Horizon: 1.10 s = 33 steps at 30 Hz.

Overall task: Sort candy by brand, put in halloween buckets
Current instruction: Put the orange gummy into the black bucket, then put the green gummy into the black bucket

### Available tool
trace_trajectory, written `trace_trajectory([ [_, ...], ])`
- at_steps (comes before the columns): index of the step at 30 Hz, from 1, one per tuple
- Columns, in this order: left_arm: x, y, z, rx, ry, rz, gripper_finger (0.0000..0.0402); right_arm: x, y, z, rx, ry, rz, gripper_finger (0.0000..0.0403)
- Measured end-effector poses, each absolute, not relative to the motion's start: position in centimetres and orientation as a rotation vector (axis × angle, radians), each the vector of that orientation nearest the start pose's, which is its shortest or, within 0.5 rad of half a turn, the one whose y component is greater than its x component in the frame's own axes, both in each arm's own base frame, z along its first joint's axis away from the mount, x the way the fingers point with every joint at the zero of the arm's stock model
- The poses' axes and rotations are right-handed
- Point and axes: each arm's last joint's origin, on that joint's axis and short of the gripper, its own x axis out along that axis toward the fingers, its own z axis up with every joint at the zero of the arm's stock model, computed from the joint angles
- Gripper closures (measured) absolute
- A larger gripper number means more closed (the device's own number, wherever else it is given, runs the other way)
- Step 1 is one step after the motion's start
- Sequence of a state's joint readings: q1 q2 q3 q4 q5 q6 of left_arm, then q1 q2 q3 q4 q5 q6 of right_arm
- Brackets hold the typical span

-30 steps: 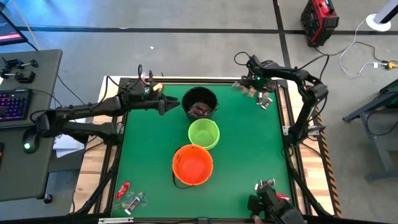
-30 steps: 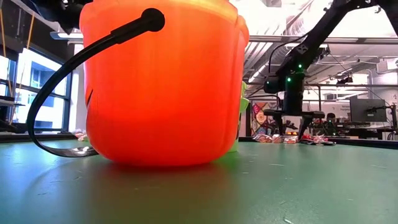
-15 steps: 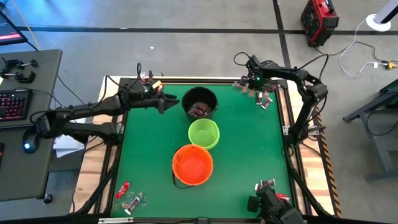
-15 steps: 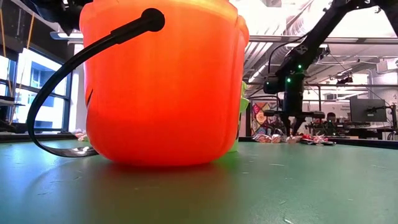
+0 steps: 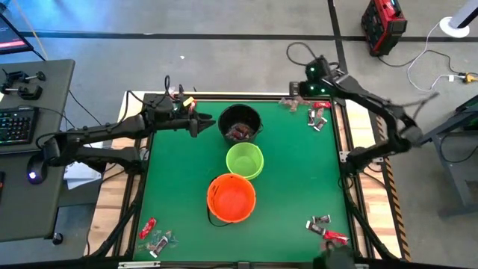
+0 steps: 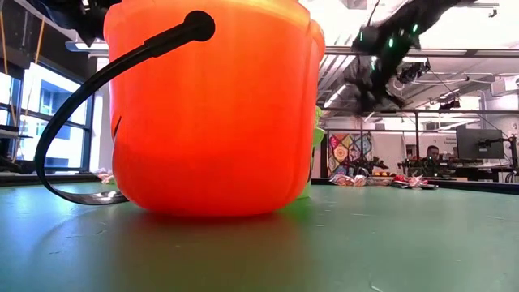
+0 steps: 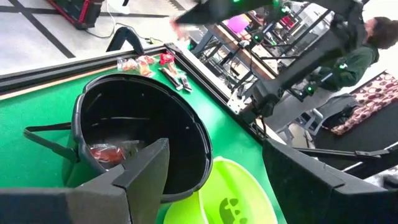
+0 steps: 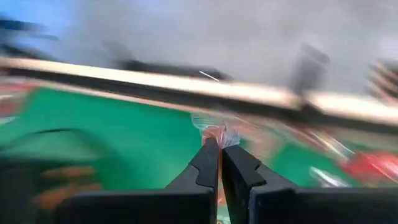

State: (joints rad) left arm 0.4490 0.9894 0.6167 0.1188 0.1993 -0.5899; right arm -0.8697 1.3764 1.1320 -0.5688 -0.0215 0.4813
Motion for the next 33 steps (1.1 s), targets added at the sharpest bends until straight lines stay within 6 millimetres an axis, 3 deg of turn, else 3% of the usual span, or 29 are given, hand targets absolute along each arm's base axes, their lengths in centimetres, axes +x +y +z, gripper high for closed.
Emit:
trace_trajectory([
  [5,19.7,9.4,26.7,-0.667,0.154,0.336,0.0151,22.8,-18.3,31.9,0.679,0.386,-0.617,0.0402],
  [8,19.6,9.6,26.7,-0.668,0.150,0.347,0.0151,26.2,-15.6,31.5,0.605,0.399,-0.452,0.0402],
  [12,19.5,9.8,26.7,-0.672,0.146,0.355,0.0151,30.3,-12.1,29.4,0.478,0.468,-0.286,0.0402],
  [17,19.5,9.8,26.7,-0.676,0.145,0.356,0.0151,33.6,-10.3,27.7,0.380,0.430,-0.267,0.0402],
  [21,19.5,9.8,26.7,-0.686,0.143,0.356,0.0151,34.0,-10.5,27.1,0.417,0.421,-0.314,0.0394],
  [24,19.5,9.8,26.7,-0.696,0.142,0.357,0.0151,33.8,-10.8,26.8,0.436,0.453,-0.303,0.0355],
  [33,19.5,9.8,26.7,-0.696,0.144,0.357,0.0151,33.7,-11.2,27.3,0.388,0.471,-0.270,0.0156],
])
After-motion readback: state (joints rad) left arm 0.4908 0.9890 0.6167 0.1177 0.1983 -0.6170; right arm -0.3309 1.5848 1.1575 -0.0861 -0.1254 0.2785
